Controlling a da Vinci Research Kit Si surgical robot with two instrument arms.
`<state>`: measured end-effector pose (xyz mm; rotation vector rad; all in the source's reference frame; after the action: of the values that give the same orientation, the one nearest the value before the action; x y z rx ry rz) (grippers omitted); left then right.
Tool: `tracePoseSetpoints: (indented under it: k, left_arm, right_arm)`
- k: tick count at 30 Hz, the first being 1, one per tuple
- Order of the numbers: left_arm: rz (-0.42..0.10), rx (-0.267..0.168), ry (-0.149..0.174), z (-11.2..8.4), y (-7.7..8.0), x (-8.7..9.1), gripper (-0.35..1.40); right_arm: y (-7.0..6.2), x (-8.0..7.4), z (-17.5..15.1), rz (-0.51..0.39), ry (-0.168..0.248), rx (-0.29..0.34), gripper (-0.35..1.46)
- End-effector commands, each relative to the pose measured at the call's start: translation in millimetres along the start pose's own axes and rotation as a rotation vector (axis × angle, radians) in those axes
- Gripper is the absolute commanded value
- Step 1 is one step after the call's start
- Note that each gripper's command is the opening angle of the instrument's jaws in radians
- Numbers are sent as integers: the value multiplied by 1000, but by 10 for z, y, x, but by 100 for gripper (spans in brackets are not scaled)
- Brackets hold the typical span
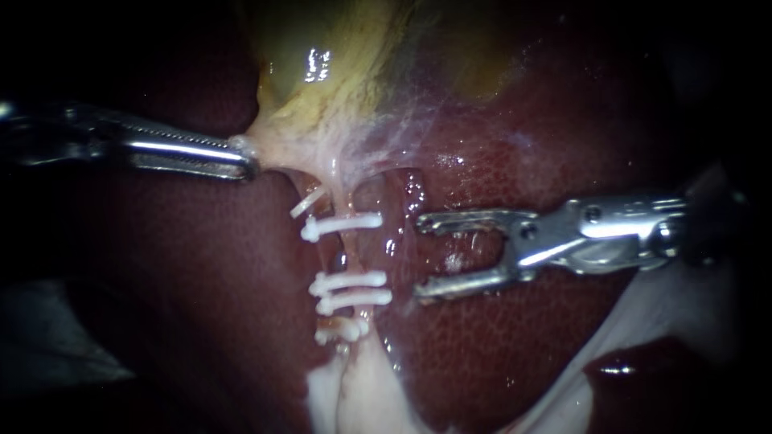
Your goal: Going back third clip right tube
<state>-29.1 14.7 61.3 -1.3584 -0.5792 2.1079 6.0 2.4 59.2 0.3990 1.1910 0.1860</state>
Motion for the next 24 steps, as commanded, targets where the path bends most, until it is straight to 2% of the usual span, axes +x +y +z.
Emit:
tracePoseSetpoints:
  k: [1,5,12,18,24]
  left_arm:
    - [0,0,0,0,0,0,-35]
    - [0,0,0,0,-1,0,-35]
    - [1,1,0,3,-6,-3,-35]
    - [10,12,4,29,-21,-19,-35]
    - [23,12,-11,56,-29,-31,-35]
  right_arm:
    - [-1,0,-7,-18,-8,-3,50]
    - [1,0,-31,-83,-20,-9,50]
    - [3,0,-40,-133,-20,-4,50]
    - [2,0,-40,-133,-19,0,50]
    - [2,0,-40,-134,-19,0,50]
